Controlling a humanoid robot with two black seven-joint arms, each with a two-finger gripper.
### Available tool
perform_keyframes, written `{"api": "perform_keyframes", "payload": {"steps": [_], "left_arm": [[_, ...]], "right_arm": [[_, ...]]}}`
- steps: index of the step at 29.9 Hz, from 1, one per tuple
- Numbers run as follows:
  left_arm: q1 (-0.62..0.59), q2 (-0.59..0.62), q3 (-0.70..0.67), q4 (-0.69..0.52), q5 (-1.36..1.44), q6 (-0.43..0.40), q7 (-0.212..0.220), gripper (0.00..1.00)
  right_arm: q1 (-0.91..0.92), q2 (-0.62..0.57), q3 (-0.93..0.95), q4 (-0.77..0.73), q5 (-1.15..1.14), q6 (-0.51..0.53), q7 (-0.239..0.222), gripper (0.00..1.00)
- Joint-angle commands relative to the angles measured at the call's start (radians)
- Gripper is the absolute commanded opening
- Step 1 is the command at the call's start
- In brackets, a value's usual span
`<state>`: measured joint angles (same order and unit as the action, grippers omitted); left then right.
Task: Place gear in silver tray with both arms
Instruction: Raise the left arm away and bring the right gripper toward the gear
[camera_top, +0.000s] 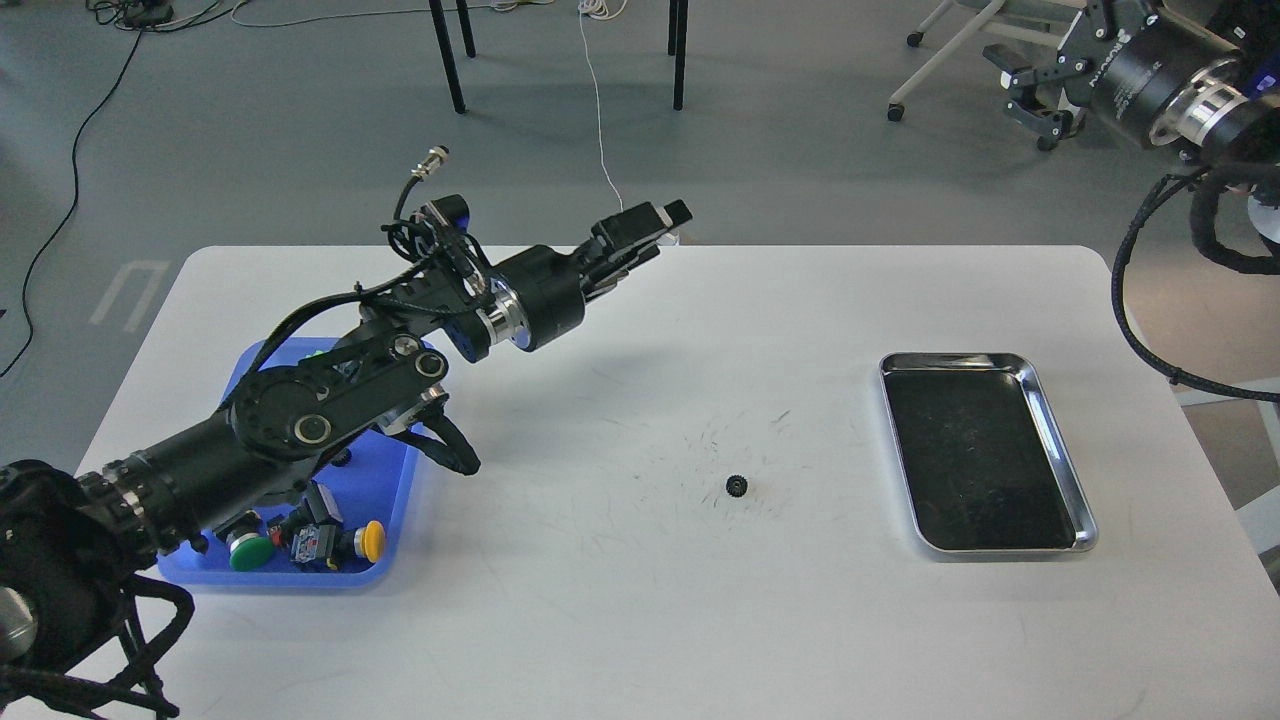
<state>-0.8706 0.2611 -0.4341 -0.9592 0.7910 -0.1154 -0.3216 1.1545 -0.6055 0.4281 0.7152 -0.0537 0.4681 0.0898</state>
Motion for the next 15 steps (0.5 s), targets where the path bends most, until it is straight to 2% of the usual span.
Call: {"api": "perform_keyframes", "payload": {"steps": [1, 4, 7, 8, 15], "left_arm": [[0.004, 0.051, -0.070, 0.010, -0.271, -0.006, 0.004, 0.98], [0.004, 0.092, -0.087, 0.011, -0.421, -0.059, 0.004, 0.98], [0.010, 0.127, -0.123, 0.011, -0.548, -0.131, 0.004, 0.98], [0.015, 0.136, -0.133, 0.011, -0.587, -0.142, 0.006, 0.98], [0.059, 0.196, -0.184, 0.013, -0.768, -0.165, 0.006, 0.98]], "right_arm": [[0.112, 0.059, -0.171, -0.006, -0.038, 0.001, 0.007, 0.99], [0.181, 0.139, -0.282, -0.003, -0.125, 0.000, 0.033, 0.99], [0.205, 0.188, -0.353, 0.021, -0.233, 0.001, 0.131, 0.99], [0.212, 0.191, -0.379, 0.039, -0.273, 0.001, 0.145, 0.99], [0.304, 0.237, -0.638, 0.174, -0.475, -0.002, 0.156, 0.99]]}}
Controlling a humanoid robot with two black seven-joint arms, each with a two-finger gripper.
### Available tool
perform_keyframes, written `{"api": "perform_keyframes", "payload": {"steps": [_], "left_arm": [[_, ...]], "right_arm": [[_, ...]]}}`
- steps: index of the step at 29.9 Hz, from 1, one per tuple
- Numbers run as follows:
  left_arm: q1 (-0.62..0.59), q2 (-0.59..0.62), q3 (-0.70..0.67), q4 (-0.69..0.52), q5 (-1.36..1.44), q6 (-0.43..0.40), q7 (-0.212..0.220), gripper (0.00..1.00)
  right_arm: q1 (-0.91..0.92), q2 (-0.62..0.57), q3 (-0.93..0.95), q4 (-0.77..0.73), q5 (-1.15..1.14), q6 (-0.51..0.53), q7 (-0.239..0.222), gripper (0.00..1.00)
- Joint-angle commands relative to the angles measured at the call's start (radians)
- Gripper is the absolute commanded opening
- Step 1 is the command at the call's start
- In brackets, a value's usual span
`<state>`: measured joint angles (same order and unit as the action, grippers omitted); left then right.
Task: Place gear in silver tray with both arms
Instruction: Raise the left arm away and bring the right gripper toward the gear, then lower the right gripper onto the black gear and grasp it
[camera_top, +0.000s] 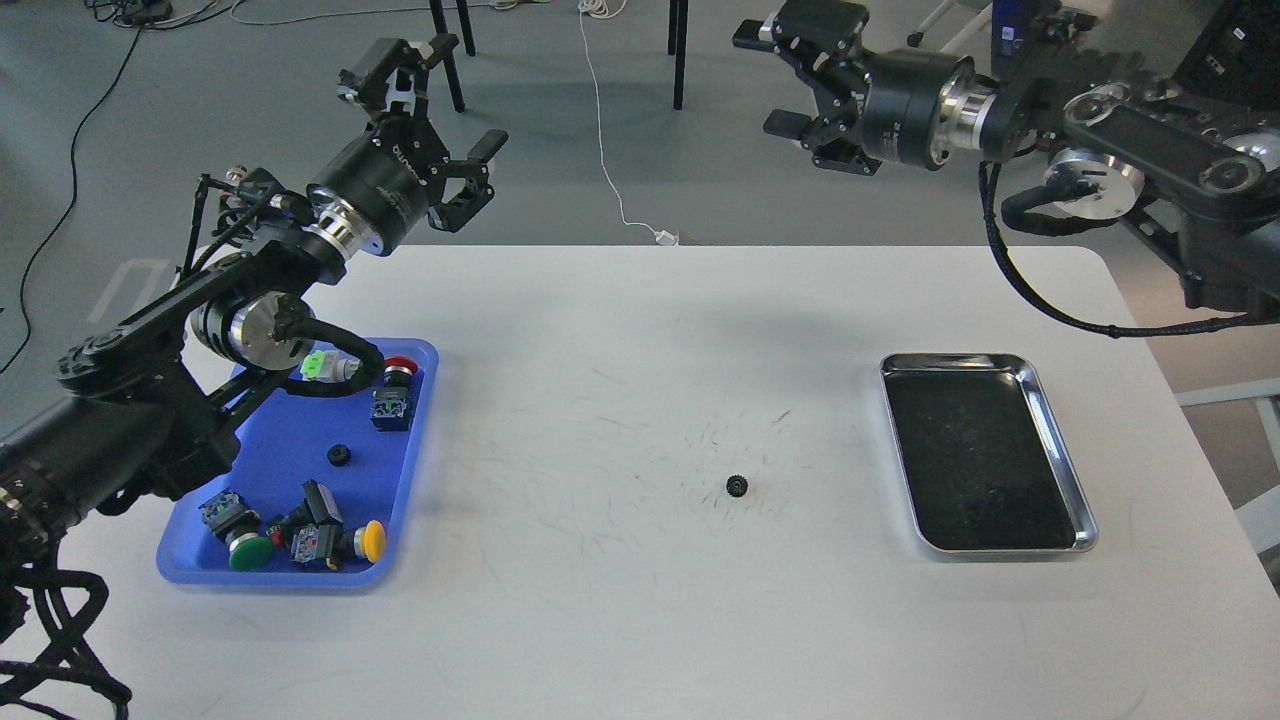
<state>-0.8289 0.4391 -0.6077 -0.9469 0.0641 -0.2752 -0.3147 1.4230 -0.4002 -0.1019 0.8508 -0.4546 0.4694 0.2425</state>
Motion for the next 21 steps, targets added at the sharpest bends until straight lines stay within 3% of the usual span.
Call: {"api": "perform_keyframes", "payload": {"steps": [1, 6, 12, 21], "left_arm": [[0.025, 0.024, -0.015, 0.000, -0.044, -0.006, -0.003, 0.98], [0.057, 0.033, -0.070, 0.000, -0.050, -0.035, -0.001, 0.98], [0.079, 0.062, -0.076, 0.000, -0.049, -0.104, -0.003, 0.98], [0.108, 0.070, -0.078, 0.002, -0.049, -0.104, -0.012, 0.98]], "right_arm": [[0.046, 0.050, -0.149, 0.053, -0.119, -0.006, 0.004, 0.99], [0.070, 0.162, -0.288, 0.076, -0.356, -0.055, 0.086, 0.98], [0.076, 0.251, -0.461, 0.128, -0.617, -0.089, 0.142, 0.97], [0.065, 0.319, -0.605, 0.134, -0.745, -0.147, 0.144, 0.94]]}}
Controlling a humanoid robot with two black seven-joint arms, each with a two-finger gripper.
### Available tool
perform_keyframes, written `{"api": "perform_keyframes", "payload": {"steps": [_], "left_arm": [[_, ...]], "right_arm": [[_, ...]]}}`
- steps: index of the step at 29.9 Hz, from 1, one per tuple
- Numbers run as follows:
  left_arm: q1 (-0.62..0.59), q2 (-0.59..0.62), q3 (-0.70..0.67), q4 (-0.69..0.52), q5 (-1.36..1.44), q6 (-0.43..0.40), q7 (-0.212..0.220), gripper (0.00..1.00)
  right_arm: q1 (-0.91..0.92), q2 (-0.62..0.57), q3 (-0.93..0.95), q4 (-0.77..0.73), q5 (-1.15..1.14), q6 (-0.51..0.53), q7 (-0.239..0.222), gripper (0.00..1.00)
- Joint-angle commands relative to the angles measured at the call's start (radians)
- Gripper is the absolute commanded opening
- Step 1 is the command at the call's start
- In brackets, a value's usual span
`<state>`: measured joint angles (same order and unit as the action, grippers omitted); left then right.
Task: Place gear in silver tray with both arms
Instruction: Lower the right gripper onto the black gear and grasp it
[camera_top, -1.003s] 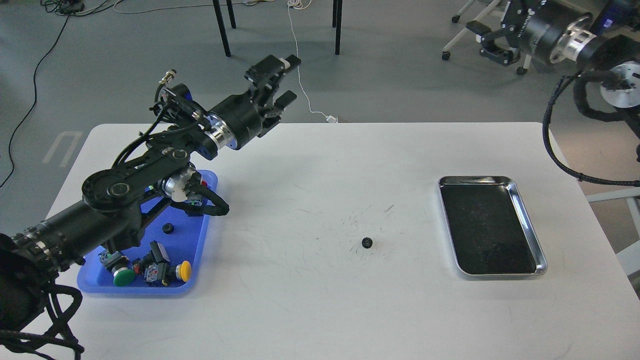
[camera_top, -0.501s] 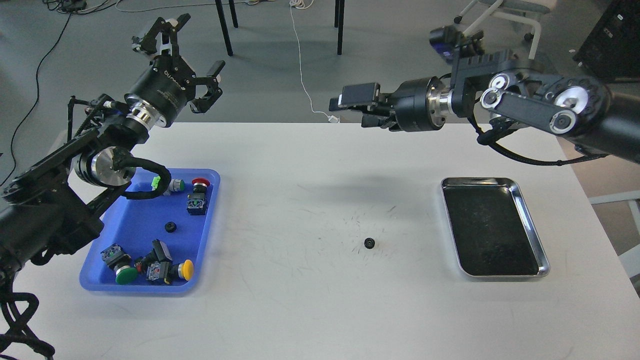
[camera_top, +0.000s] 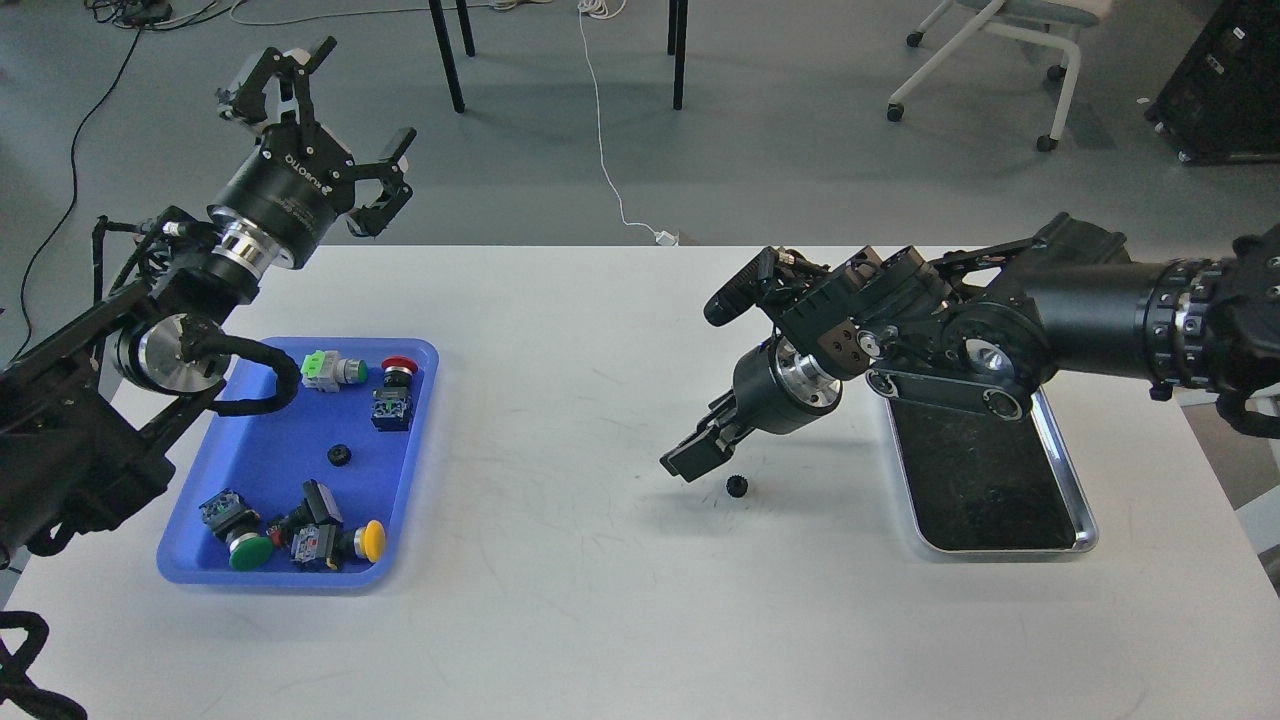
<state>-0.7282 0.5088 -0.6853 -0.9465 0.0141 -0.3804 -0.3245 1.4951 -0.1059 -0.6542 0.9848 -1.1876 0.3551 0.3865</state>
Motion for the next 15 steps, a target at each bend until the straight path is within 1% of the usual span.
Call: {"api": "perform_keyframes", "payload": {"steps": [1, 3, 6, 8, 11, 15], "left_arm": [[0.010, 0.000, 0.000, 0.002, 0.001, 0.002, -0.002, 0.98], [0.012, 0.000, 0.000, 0.008, 0.001, 0.002, -0.002, 0.98], [0.012, 0.004, -0.003, 0.009, 0.001, 0.000, -0.002, 0.98], [0.012, 0.005, -0.003, 0.009, 0.003, 0.002, -0.004, 0.98], [0.012, 0.005, -0.003, 0.017, 0.012, 0.009, -0.004, 0.98], [0.010, 0.005, -0.003, 0.021, 0.012, 0.008, -0.002, 0.98]], "right_arm": [[-0.009, 0.035, -0.070, -0.002, -0.013, -0.041, 0.000, 0.94], [-0.009, 0.051, -0.094, -0.002, -0.015, -0.048, -0.001, 0.94], [-0.009, 0.068, -0.123, -0.003, -0.018, -0.051, -0.020, 0.92], [-0.012, 0.080, -0.142, -0.005, -0.029, -0.057, -0.038, 0.86], [-0.013, 0.088, -0.156, -0.003, -0.035, -0.080, -0.063, 0.79], [-0.013, 0.094, -0.156, -0.005, -0.036, -0.084, -0.097, 0.70]]}}
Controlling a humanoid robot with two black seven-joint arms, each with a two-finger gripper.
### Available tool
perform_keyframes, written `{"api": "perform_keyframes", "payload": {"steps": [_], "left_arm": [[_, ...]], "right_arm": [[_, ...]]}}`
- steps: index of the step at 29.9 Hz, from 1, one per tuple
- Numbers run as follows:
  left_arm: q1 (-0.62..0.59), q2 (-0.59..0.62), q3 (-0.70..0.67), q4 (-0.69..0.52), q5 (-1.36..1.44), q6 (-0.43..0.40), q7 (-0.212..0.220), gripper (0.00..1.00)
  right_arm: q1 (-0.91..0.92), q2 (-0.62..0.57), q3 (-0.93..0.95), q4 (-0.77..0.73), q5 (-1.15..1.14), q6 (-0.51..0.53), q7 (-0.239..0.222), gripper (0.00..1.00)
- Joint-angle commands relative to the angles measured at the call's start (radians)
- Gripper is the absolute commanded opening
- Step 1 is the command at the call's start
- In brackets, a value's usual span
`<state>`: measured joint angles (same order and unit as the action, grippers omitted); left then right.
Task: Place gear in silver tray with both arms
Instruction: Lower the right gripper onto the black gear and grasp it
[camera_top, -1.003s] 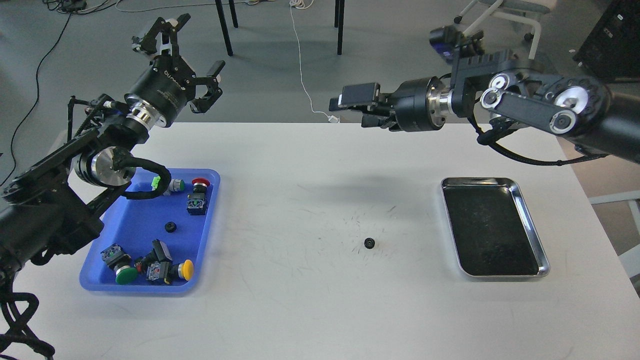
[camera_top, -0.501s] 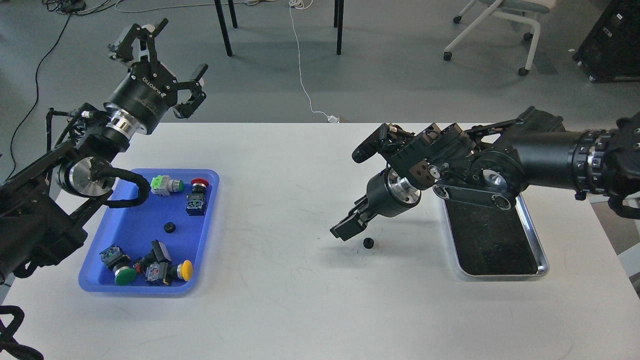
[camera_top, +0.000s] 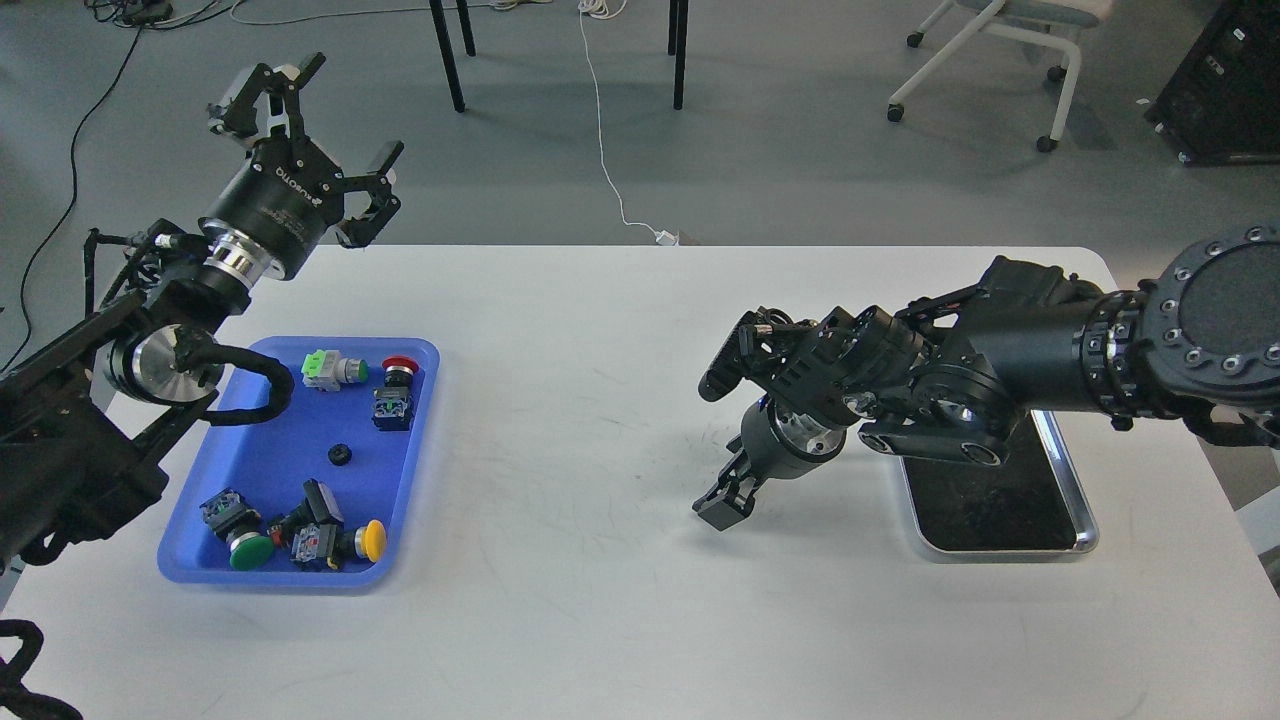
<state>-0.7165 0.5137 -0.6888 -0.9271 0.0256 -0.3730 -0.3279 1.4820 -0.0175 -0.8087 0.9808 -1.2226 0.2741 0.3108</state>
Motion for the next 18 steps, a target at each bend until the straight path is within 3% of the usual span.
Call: {"api": "perform_keyframes", "payload": {"steps": [1, 12, 14, 18], "left_arm": [[0.000, 0.000, 0.000, 0.002, 0.002, 0.000, 0.000, 0.98], [-0.003, 0.002, 0.003, 0.002, 0.005, -0.001, 0.003, 0.98], [-0.004, 0.002, 0.003, 0.002, 0.005, -0.001, 0.003, 0.98], [-0.004, 0.014, 0.003, 0.002, 0.005, -0.003, 0.003, 0.98]], "right_arm": [[-0.002, 0.005, -0.003, -0.001, -0.002, -0.003, -0.021, 0.68], [-0.026, 0.002, 0.000, 0.001, 0.002, -0.007, -0.021, 0.57], [-0.026, 0.002, 0.002, -0.001, 0.002, -0.007, -0.021, 0.48], [-0.026, -0.001, 0.002, 0.001, 0.002, -0.007, -0.019, 0.39]]}}
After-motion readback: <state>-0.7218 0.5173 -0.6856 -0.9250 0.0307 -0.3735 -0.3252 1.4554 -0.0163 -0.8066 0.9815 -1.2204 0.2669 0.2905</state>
